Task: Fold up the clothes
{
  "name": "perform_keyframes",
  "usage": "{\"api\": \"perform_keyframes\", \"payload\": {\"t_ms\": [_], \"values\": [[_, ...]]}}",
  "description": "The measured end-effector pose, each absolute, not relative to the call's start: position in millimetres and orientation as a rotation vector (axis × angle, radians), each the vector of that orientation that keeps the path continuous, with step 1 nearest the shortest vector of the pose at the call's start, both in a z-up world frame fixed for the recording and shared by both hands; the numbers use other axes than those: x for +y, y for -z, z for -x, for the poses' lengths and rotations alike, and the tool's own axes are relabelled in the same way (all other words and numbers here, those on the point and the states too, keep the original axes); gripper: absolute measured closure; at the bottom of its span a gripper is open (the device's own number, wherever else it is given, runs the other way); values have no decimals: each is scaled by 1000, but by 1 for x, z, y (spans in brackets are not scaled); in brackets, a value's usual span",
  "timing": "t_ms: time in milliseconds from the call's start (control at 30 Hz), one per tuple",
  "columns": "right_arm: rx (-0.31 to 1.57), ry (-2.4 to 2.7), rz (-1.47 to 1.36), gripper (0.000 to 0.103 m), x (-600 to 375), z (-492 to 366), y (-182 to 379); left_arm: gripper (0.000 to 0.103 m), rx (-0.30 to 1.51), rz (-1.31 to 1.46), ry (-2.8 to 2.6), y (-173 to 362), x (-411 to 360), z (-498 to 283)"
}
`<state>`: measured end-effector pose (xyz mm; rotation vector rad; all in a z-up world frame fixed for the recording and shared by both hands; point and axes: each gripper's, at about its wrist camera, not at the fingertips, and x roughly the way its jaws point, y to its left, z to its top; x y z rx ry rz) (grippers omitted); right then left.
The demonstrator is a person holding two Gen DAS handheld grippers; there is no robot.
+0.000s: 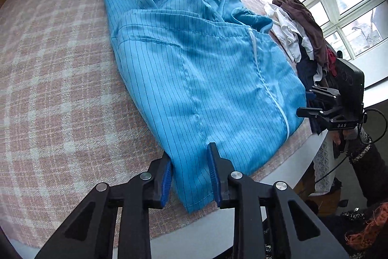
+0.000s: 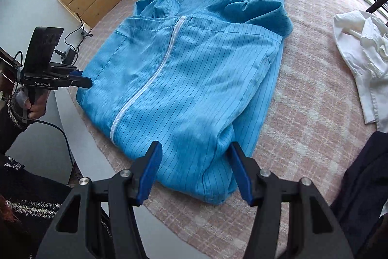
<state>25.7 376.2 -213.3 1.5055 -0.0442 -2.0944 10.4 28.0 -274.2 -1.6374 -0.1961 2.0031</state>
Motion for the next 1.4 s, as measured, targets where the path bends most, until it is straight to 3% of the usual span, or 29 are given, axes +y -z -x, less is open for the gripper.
{"api": "perform_keyframes", "payload": {"t_ms": [67, 233, 333, 400, 500, 633, 667, 700, 900, 1067, 1133, 1233, 1400], "values": [[-64, 2080, -1518, 57, 377, -24, 217, 87, -187, 1622, -2018, 270, 28, -11], [-112, 2042, -1548, 57, 378, -18, 227, 87, -168, 1617, -2015, 270, 36, -5], [-138, 2009, -1539, 59, 378, -19, 227, 96, -117, 1598, -2009, 270, 44, -6], [-154, 1983, -1519, 83, 379, -21, 224, 98, -156, 1555, -1993, 262, 40, -7], [-177, 1944, -1491, 92, 379, -25, 220, 99, -212, 1528, -1966, 253, 30, -7], [-108, 1970, -1520, 88, 381, -25, 217, 94, -186, 1599, -1952, 261, 23, -1], [-56, 2001, -1547, 71, 380, -23, 218, 90, -187, 1636, -1956, 266, 22, 4], [-20, 2027, -1568, 62, 381, -19, 218, 90, -180, 1659, -1966, 268, 21, 8], [104, 2053, -1508, 62, 359, -8, 207, 81, -64, 1599, -2039, 254, 36, 20], [200, 2040, -1480, 62, 344, -10, 206, 86, 14, 1586, -2042, 253, 46, 23], [179, 2037, -1468, 62, 343, -12, 206, 93, -8, 1581, -2038, 253, 44, 25], [95, 2006, -1508, 62, 345, -4, 217, 92, -49, 1647, -1988, 270, 41, 32], [-49, 1924, -1512, 90, 351, 4, 223, 101, -178, 1622, -1907, 273, 30, 26]]}}
